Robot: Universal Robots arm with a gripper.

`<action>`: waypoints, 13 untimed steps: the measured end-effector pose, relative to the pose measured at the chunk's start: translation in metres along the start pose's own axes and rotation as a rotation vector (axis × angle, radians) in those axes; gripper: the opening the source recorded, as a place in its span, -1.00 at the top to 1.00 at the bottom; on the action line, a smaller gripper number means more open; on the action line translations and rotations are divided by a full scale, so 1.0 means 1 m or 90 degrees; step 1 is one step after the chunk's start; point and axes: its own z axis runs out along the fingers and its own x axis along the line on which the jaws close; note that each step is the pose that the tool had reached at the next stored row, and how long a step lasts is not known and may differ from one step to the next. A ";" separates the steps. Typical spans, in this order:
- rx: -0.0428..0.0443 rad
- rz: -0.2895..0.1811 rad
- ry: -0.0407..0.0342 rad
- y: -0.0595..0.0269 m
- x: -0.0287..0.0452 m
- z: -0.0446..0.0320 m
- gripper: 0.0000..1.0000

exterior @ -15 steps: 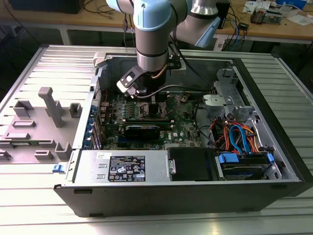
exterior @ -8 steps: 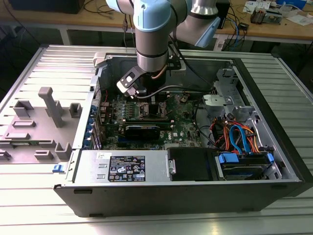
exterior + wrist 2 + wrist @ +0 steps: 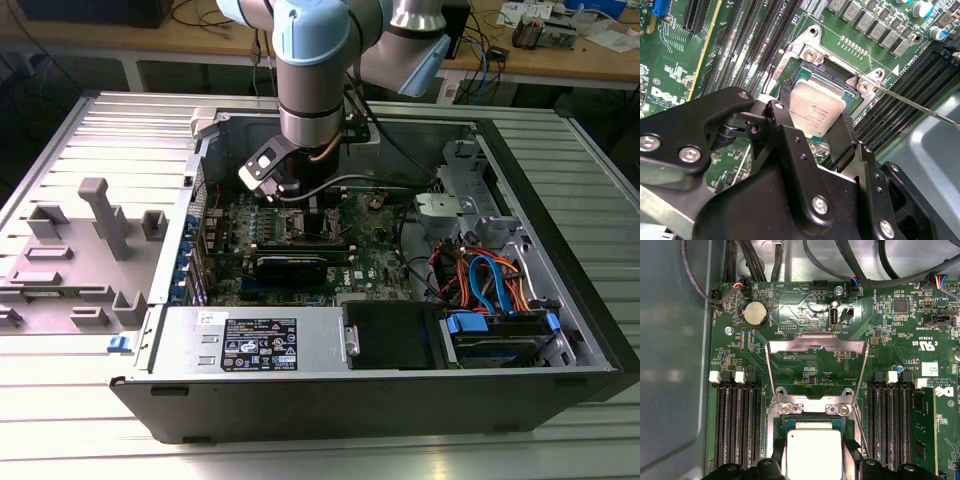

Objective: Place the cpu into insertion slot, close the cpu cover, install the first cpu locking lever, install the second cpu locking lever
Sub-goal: 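Place the cpu into insertion slot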

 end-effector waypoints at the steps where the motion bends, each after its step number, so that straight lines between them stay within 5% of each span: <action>1: 0.0000 0.000 0.0000 0.0000 0.0000 -0.0001 -0.07; 13: -0.0002 0.014 -0.0012 -0.0001 -0.0001 0.0009 -0.07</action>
